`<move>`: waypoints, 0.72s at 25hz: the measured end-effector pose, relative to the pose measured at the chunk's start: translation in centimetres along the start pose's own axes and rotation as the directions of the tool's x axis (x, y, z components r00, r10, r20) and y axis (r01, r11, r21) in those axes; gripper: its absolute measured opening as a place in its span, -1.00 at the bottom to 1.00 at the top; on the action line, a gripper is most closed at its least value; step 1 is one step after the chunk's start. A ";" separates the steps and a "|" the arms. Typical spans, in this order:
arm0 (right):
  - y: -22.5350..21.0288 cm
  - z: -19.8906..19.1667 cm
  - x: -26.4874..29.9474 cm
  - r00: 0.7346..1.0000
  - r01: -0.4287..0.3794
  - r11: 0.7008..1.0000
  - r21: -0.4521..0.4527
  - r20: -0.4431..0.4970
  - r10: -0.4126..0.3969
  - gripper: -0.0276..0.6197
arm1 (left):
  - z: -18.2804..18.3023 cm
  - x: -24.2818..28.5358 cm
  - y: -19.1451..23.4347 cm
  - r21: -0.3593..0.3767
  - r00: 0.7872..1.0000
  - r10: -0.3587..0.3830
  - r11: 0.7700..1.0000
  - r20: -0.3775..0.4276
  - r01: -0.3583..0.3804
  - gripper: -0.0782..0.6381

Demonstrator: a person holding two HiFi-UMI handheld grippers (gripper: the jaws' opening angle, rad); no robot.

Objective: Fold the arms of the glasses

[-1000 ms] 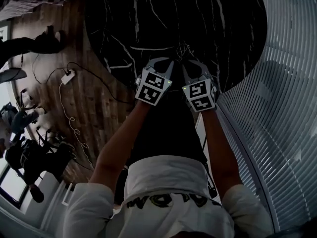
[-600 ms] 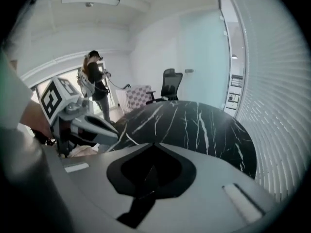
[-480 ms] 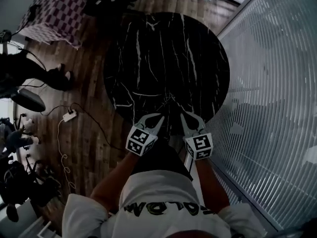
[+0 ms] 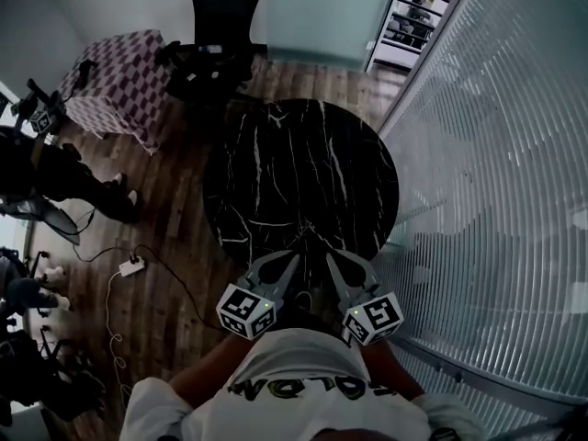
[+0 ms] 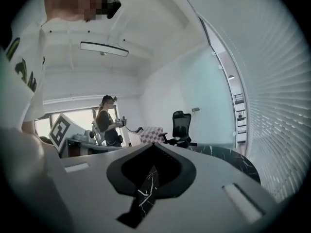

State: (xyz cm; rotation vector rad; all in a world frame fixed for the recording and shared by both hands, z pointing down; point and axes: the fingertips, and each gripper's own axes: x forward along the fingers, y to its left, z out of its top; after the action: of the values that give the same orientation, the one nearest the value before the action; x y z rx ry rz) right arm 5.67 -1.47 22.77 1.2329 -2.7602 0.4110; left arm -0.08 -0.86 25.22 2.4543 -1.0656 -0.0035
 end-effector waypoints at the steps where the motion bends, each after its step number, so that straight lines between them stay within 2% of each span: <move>1: 0.7 1.1 -0.3 1.000 -0.006 1.000 -0.009 0.018 0.006 -0.91 | 1.1 -0.6 -0.4 0.015 1.000 0.000 1.000 0.017 0.000 -0.78; 4: 2.9 4.4 -0.8 0.998 -0.016 0.999 -0.030 0.058 0.018 -0.91 | 3.7 -2.3 -1.3 0.048 0.998 0.000 0.999 0.061 -0.003 -0.78; 7: 4.8 5.9 -1.4 0.996 -0.021 0.999 -0.051 0.085 0.025 -0.91 | 5.3 -3.3 -2.5 0.065 0.995 -0.017 0.998 0.096 0.011 -0.78; 13: 6.3 6.1 -3.0 0.993 -0.035 0.998 -0.059 0.114 0.042 -0.91 | 6.0 -3.5 -5.7 0.111 0.988 -0.072 0.992 0.138 0.057 -0.78; 18: 6.1 6.7 -3.6 0.992 -0.020 0.997 -0.071 0.126 0.029 -0.91 | 6.7 -3.1 -6.4 0.128 0.985 -0.089 0.989 0.148 0.070 -0.78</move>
State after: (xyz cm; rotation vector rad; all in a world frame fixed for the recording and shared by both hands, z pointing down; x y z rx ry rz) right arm 3.76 3.13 14.44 1.2513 -2.8713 0.2431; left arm 0.97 2.31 16.09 2.6415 -1.0582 -0.1594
